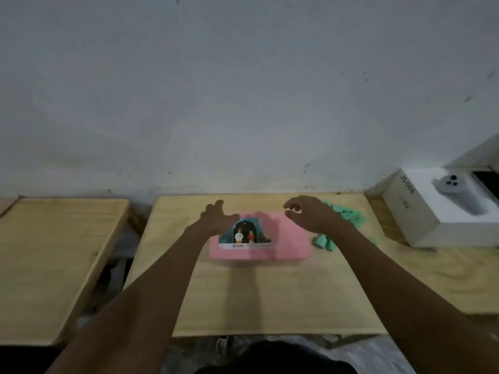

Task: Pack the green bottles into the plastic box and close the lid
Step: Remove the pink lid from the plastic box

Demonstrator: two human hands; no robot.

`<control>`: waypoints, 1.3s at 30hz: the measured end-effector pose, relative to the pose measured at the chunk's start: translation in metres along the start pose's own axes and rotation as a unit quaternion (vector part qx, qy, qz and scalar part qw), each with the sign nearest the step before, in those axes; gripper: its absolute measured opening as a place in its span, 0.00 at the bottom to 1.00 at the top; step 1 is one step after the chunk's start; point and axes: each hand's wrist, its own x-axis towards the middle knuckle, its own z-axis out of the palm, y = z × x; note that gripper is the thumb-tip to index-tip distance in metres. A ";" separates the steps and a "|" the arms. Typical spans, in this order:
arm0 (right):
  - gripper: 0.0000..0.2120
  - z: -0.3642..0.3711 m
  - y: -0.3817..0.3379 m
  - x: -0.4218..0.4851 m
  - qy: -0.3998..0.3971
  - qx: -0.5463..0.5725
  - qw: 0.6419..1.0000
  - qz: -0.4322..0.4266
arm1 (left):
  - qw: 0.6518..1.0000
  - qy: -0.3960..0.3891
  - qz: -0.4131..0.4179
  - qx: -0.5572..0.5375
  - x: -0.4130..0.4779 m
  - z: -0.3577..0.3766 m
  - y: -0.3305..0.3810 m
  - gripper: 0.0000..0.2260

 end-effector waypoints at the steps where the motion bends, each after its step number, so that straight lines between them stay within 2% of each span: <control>1: 0.17 0.012 0.004 -0.006 -0.028 -0.020 0.999 0.028 | 1.000 -0.005 -0.029 0.010 -0.001 0.008 -0.012 0.38; 3: 0.23 0.038 0.011 -0.016 -0.070 -0.050 0.994 0.062 | 0.997 -0.004 -0.071 -0.009 -0.002 0.022 -0.037 0.42; 6: 0.33 0.067 0.024 -0.035 -0.123 -0.091 0.986 0.063 | 0.991 0.000 -0.072 -0.110 -0.006 0.040 -0.066 0.42; 8: 0.37 0.075 0.029 -0.044 -0.127 -0.132 0.982 0.052 | 0.986 0.013 -0.055 -0.157 -0.010 0.043 -0.074 0.37; 10: 0.39 0.080 0.032 -0.049 -0.127 -0.178 0.974 0.056 | 0.980 0.040 -0.036 -0.192 -0.013 0.047 -0.081 0.25; 12: 0.38 0.081 0.032 -0.047 -0.126 -0.211 0.968 0.056 | 0.975 0.063 -0.019 -0.211 -0.016 0.048 -0.085 0.18; 15: 0.37 0.078 0.031 -0.040 -0.118 -0.259 0.958 0.039 | 0.969 0.064 -0.008 -0.238 -0.012 0.048 -0.095 0.20; 21: 0.36 0.087 0.028 -0.038 -0.100 -0.371 0.923 -0.008 | 0.944 0.033 -0.039 -0.326 -0.007 0.048 -0.104 0.21; 28: 0.36 0.083 0.026 -0.033 -0.125 -0.350 0.928 0.020 | 0.923 0.020 -0.047 -0.381 -0.005 0.056 -0.114 0.21; 34: 0.34 0.069 0.022 -0.030 -0.148 -0.388 0.909 -0.019 | 0.907 0.016 -0.045 -0.419 -0.009 0.059 -0.113 0.19; 39: 0.35 0.058 0.020 -0.022 -0.184 -0.371 0.910 -0.032 | 0.902 0.010 -0.043 -0.429 -0.010 0.060 -0.115 0.19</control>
